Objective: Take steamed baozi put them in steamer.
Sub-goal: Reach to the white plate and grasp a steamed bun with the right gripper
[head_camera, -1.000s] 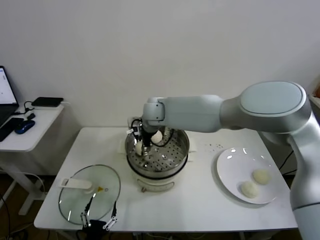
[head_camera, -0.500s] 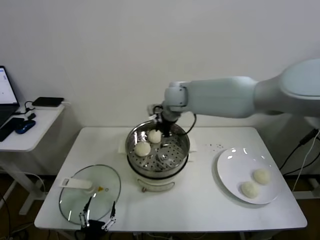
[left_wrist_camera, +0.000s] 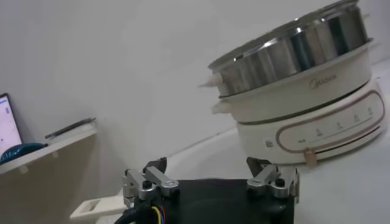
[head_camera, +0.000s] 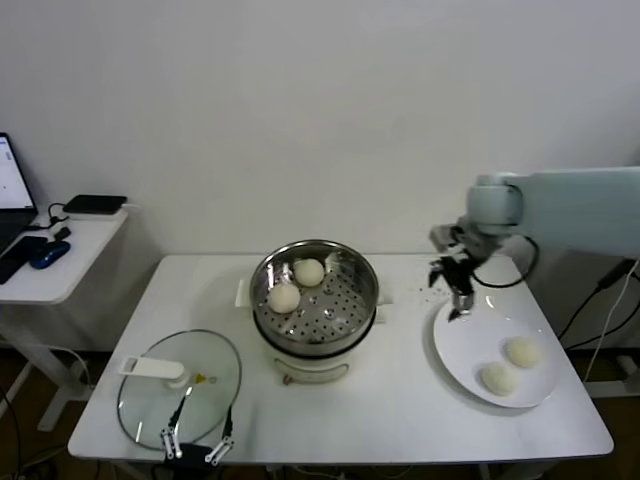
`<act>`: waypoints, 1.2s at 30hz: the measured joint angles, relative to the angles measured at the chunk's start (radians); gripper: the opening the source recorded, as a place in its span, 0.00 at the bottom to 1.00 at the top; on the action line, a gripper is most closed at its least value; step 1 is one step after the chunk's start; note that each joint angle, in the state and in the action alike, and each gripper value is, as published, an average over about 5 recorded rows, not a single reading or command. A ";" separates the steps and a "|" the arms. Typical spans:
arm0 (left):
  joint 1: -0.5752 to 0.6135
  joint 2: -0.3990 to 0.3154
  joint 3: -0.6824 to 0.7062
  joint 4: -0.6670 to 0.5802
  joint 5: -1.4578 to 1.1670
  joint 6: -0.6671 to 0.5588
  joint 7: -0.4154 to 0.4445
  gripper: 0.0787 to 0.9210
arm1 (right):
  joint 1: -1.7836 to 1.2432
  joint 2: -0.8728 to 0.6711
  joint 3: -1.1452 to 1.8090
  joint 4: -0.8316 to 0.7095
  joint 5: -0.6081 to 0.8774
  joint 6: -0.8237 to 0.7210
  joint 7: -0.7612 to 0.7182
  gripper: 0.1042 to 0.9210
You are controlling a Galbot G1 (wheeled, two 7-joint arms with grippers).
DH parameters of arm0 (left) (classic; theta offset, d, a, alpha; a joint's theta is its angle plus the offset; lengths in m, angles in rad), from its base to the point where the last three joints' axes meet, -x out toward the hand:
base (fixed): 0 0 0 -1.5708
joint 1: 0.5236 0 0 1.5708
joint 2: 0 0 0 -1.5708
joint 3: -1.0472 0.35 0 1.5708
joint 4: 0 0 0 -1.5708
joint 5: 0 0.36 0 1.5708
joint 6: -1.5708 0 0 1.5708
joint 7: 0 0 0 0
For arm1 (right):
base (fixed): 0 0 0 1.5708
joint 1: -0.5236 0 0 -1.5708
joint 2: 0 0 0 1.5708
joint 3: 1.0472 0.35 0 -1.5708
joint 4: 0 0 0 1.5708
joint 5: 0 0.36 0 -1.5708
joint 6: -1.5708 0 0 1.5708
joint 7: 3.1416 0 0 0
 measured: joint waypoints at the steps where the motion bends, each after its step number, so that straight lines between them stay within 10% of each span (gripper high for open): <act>1: -0.001 -0.001 0.000 0.002 0.001 0.000 0.000 0.88 | -0.009 -0.024 -0.005 0.001 -0.019 0.005 -0.002 0.88; 36: -0.009 -0.011 -0.011 0.030 0.004 0.003 -0.017 0.88 | -0.486 -0.305 0.287 -0.132 -0.341 0.030 0.050 0.88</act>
